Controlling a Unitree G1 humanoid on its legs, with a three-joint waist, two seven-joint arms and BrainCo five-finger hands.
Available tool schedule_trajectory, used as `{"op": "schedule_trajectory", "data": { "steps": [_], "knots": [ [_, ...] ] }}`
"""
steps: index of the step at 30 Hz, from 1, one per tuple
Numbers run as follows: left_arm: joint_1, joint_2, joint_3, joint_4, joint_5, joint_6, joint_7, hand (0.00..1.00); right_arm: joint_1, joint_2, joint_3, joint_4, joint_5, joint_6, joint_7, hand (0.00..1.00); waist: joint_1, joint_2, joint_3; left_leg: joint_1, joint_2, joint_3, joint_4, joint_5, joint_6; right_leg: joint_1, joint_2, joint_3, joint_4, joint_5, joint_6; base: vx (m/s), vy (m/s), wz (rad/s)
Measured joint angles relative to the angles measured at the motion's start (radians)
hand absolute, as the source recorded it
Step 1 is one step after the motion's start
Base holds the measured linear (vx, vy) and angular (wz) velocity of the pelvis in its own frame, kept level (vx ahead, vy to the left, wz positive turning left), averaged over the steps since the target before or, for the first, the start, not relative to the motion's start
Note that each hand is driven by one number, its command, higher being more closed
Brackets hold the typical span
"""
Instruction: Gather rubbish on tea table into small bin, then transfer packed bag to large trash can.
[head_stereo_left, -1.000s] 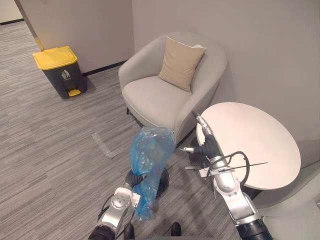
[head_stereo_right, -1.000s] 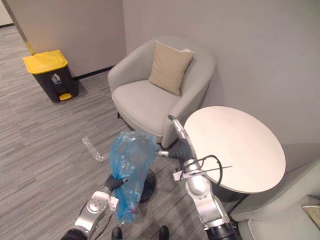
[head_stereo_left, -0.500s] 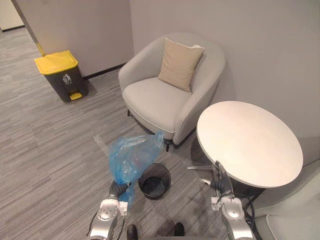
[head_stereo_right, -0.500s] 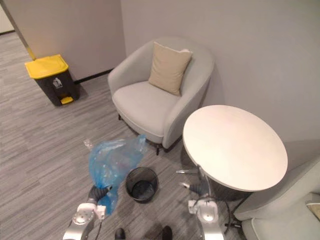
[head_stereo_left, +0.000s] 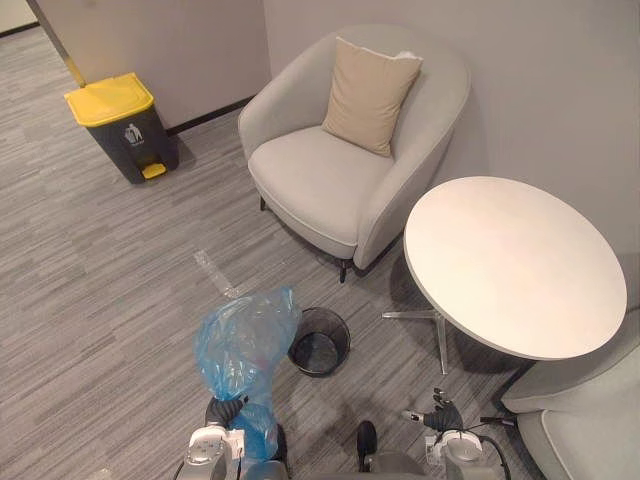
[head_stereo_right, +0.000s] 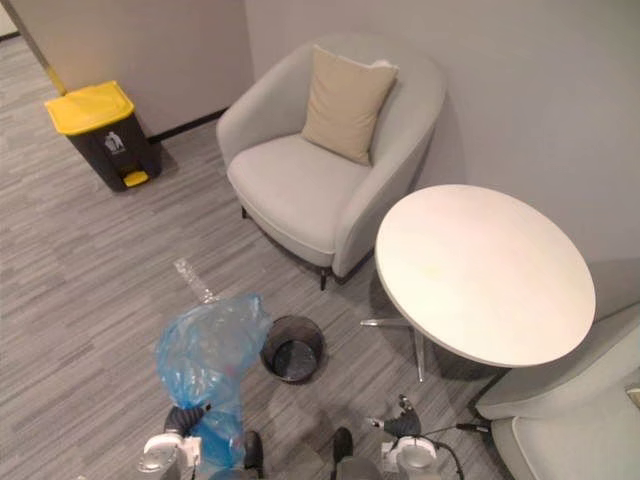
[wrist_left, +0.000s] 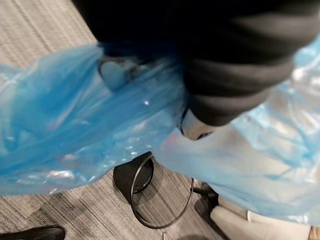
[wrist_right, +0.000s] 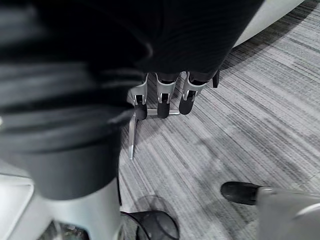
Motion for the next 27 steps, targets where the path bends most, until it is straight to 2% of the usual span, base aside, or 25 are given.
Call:
{"op": "schedule_trajectory", "data": {
  "steps": [2,3,4,5,6,7,8,9,11,12,13,14,15,16,17,18,19,20,21,22,26,27],
  "knots": [
    [0.009,-0.004,0.002,-0.03,-0.005,0.0,0.012,1.0,-0.003,0.003,0.016,-0.006,0.0,-0.001,-0.006,0.0,0.011,0.006,0.003,-0.024,0.008,-0.014,0.03,-0.007,0.008,-0.01,-0.005,0.007,0.069,-0.042,0.027,0.01,0.0,0.54],
    [0.003,-0.009,0.0,-0.056,-0.009,0.0,0.014,1.0,0.007,0.007,0.037,-0.011,0.004,-0.001,-0.007,0.0,0.007,0.004,0.003,-0.033,-0.003,-0.05,0.045,-0.002,0.007,-0.031,-0.011,0.029,0.271,-0.141,0.027,0.07,-0.065,0.96],
    [0.008,-0.012,0.0,-0.091,-0.01,-0.003,0.015,1.0,0.005,0.012,0.046,-0.011,0.011,-0.001,-0.007,0.0,0.018,-0.021,-0.004,-0.04,-0.018,-0.066,0.057,0.004,0.003,-0.015,-0.018,0.061,0.306,-0.187,0.027,0.06,-0.09,0.92],
    [0.011,-0.013,0.005,-0.102,-0.011,-0.006,0.016,1.0,0.002,0.012,0.051,-0.011,0.012,-0.001,-0.007,0.0,0.026,-0.032,0.0,-0.047,-0.025,-0.067,0.068,0.005,0.002,-0.004,-0.017,0.077,0.284,-0.201,0.019,0.02,-0.137,0.42],
    [0.014,-0.022,0.02,-0.106,-0.012,-0.006,0.019,1.0,-0.016,0.01,0.053,-0.03,0.023,-0.004,-0.009,0.0,0.045,-0.031,-0.001,-0.076,-0.024,-0.068,0.092,0.006,-0.001,0.014,-0.012,0.083,0.222,-0.216,-0.003,-0.07,-0.126,0.11],
    [0.014,-0.039,0.023,-0.105,-0.015,-0.006,0.021,1.0,-0.033,0.004,0.053,-0.047,0.029,-0.006,-0.014,0.0,0.06,-0.017,0.006,-0.097,-0.014,-0.071,0.104,0.01,-0.007,0.021,0.003,0.084,0.178,-0.215,-0.02,-0.13,-0.119,0.19],
    [0.016,-0.061,0.018,-0.104,-0.024,-0.006,0.027,1.0,-0.053,-0.001,0.051,-0.058,0.03,-0.01,-0.02,0.0,0.065,0.015,0.021,-0.122,0.005,-0.083,0.113,0.021,-0.012,0.023,0.02,0.054,0.15,-0.193,-0.035,-0.13,-0.073,0.28],
    [0.015,-0.069,0.004,-0.104,-0.028,-0.006,0.026,1.0,-0.056,-0.003,0.048,-0.059,0.03,-0.012,-0.023,0.0,0.064,0.027,0.032,-0.135,0.012,-0.104,0.116,0.031,-0.019,0.024,0.027,0.031,0.147,-0.188,-0.04,-0.13,-0.049,0.41],
    [0.015,-0.079,-0.021,-0.104,-0.028,-0.006,0.026,1.0,-0.047,0.004,0.049,-0.059,0.03,-0.011,-0.025,0.0,0.062,0.04,0.041,-0.152,0.019,-0.139,0.109,0.06,-0.033,0.026,0.038,-0.015,0.148,-0.184,-0.049,-0.16,-0.088,0.64],
    [0.017,-0.084,-0.026,-0.104,-0.028,-0.006,0.026,1.0,-0.042,0.007,0.05,-0.059,0.028,-0.01,-0.025,0.0,0.061,0.041,0.041,-0.156,0.021,-0.147,0.067,0.118,-0.038,0.025,0.04,-0.05,0.144,-0.178,-0.06,-0.18,-0.093,0.73],
    [0.015,-0.085,-0.03,-0.105,-0.029,-0.006,0.027,1.0,-0.038,0.007,0.049,-0.059,0.028,-0.01,-0.026,0.0,0.059,0.042,0.04,-0.154,0.022,-0.144,0.037,0.144,-0.041,0.024,0.035,-0.071,0.135,-0.171,-0.071,-0.21,-0.039,0.89],
    [-0.001,-0.084,-0.048,-0.111,-0.029,-0.004,0.024,1.0,-0.036,0.014,0.039,-0.06,0.028,-0.005,-0.029,0.0,0.052,0.036,0.047,-0.168,0.025,-0.056,0.063,0.106,-0.004,0.019,0.012,-0.128,0.128,-0.16,-0.086,-0.14,0.029,0.73],
    [-0.005,-0.083,-0.05,-0.111,-0.029,-0.003,0.024,1.0,-0.036,0.017,0.034,-0.061,0.029,-0.003,-0.031,0.0,0.051,0.029,0.052,-0.176,0.022,-0.021,0.103,0.083,0.008,0.017,-0.001,-0.14,0.132,-0.159,-0.086,-0.14,0.023,1.04],
    [-0.013,-0.083,-0.055,-0.112,-0.028,-0.002,0.024,1.0,-0.029,0.017,0.031,-0.067,0.029,-0.002,-0.043,0.0,0.042,-0.007,0.071,-0.182,0.012,0.072,0.261,-0.012,0.039,0.022,-0.06,-0.183,0.151,-0.157,-0.083,-0.09,0.012,0.72],
    [-0.019,-0.083,-0.057,-0.112,-0.028,-0.002,0.023,1.0,-0.021,0.015,0.031,-0.073,0.029,-0.002,-0.044,0.0,0.039,-0.013,0.072,-0.18,0.016,0.092,0.302,-0.041,0.039,0.023,-0.074,-0.192,0.153,-0.156,-0.08,-0.12,0.059,1.01],
    [-0.021,-0.083,-0.075,-0.112,-0.029,-0.002,0.021,1.0,-0.008,0.004,0.031,-0.081,0.029,-0.004,-0.046,0.0,0.03,-0.01,0.068,-0.172,0.038,0.127,0.376,-0.106,0.04,0.027,-0.097,-0.224,0.139,-0.145,-0.062,-0.1,0.115,0.79],
    [-0.026,-0.084,-0.085,-0.111,-0.029,-0.003,0.016,1.0,-0.001,-0.006,0.031,-0.076,0.029,-0.004,-0.047,0.0,0.024,0.013,0.067,-0.155,0.059,0.134,0.364,-0.148,0.029,0.03,-0.096,-0.246,0.118,-0.131,-0.037,-0.09,0.176,0.69],
    [-0.026,-0.084,-0.085,-0.109,-0.029,-0.003,0.014,1.0,-0.004,-0.008,0.031,-0.075,0.029,-0.004,-0.047,0.0,0.024,0.023,0.068,-0.15,0.062,0.133,0.348,-0.159,0.019,0.03,-0.092,-0.248,0.115,-0.127,-0.029,-0.05,0.252,0.39],
    [-0.03,-0.068,-0.087,-0.08,-0.029,-0.002,0.013,1.0,-0.019,0.002,0.029,-0.045,0.029,-0.002,-0.046,0.0,0.024,0.023,0.07,-0.13,0.041,0.128,0.283,-0.156,0.016,0.045,-0.086,-0.24,0.081,-0.11,-0.01,-0.03,0.274,0.26],
    [-0.03,-0.048,-0.093,-0.067,-0.029,0.0,0.012,1.0,-0.017,0.024,0.033,-0.036,0.029,-0.002,-0.042,0.0,0.026,0.013,0.065,-0.107,0.013,0.121,0.237,-0.14,0.03,0.077,-0.091,-0.242,0.027,-0.086,0.002,-0.02,0.244,0.26],
    [-0.018,-0.031,-0.102,-0.067,-0.029,0.0,0.012,1.0,-0.022,0.035,0.033,-0.006,0.027,-0.002,-0.042,0.0,0.027,0.01,0.061,-0.072,-0.045,0.101,0.185,-0.134,0.038,0.131,-0.116,-0.236,-0.039,-0.063,0.034,0.0,0.167,0.29],
    [-0.019,-0.03,-0.102,-0.067,-0.028,0.0,0.012,1.0,-0.024,0.036,0.033,-0.001,0.027,-0.002,-0.042,0.0,0.027,0.01,0.058,-0.071,-0.059,0.092,0.185,-0.142,0.05,0.145,-0.121,-0.235,-0.055,-0.063,0.036,0.04,0.109,0.25]
  ]
}}
